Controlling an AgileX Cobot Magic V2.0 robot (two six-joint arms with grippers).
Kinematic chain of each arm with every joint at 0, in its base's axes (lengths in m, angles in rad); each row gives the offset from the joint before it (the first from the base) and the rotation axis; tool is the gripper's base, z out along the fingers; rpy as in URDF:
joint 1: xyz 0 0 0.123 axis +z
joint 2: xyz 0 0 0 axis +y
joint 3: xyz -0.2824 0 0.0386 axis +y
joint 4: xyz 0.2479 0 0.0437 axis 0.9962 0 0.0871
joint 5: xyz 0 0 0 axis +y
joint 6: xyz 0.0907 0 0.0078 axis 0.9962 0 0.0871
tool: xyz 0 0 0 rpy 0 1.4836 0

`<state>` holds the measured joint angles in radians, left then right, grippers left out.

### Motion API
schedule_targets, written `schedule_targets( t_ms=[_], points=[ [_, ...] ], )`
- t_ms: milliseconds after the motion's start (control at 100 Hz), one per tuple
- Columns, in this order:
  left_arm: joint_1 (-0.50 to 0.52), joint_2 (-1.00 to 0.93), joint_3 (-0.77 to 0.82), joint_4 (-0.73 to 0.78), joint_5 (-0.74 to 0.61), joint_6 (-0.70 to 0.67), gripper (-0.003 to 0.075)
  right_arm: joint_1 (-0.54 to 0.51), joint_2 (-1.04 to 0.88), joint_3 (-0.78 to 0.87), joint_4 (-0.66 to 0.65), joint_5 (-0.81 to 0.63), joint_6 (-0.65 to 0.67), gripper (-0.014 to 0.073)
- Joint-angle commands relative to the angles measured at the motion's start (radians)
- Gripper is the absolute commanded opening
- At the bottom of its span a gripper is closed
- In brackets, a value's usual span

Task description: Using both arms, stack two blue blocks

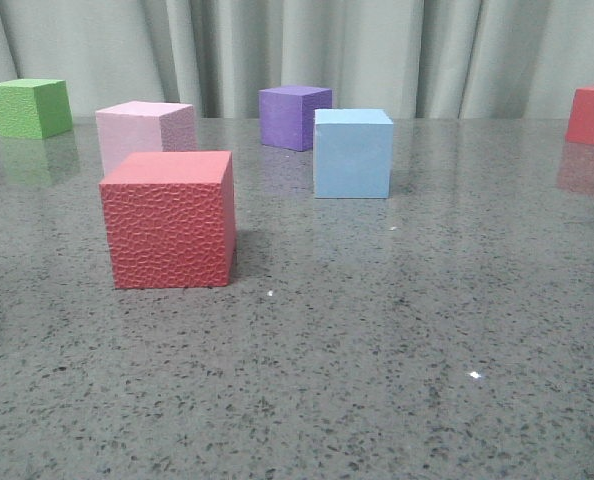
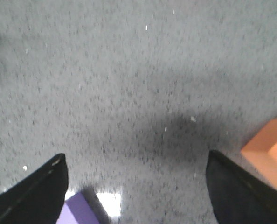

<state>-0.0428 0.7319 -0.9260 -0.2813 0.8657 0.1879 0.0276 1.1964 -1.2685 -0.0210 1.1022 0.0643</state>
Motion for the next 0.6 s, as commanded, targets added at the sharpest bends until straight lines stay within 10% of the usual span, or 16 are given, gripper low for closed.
schedule_targets(
  t_ms=[0, 590],
  points=[
    [-0.009, 0.004, -0.036, -0.018, -0.062, -0.009, 0.0652, -0.007, -0.075, 0.048, -0.003, -0.069, -0.01, 0.06],
    [-0.009, 0.004, -0.036, -0.016, -0.062, -0.009, 0.0652, -0.007, -0.241, 0.226, -0.003, -0.095, -0.007, 0.06]
  ],
)
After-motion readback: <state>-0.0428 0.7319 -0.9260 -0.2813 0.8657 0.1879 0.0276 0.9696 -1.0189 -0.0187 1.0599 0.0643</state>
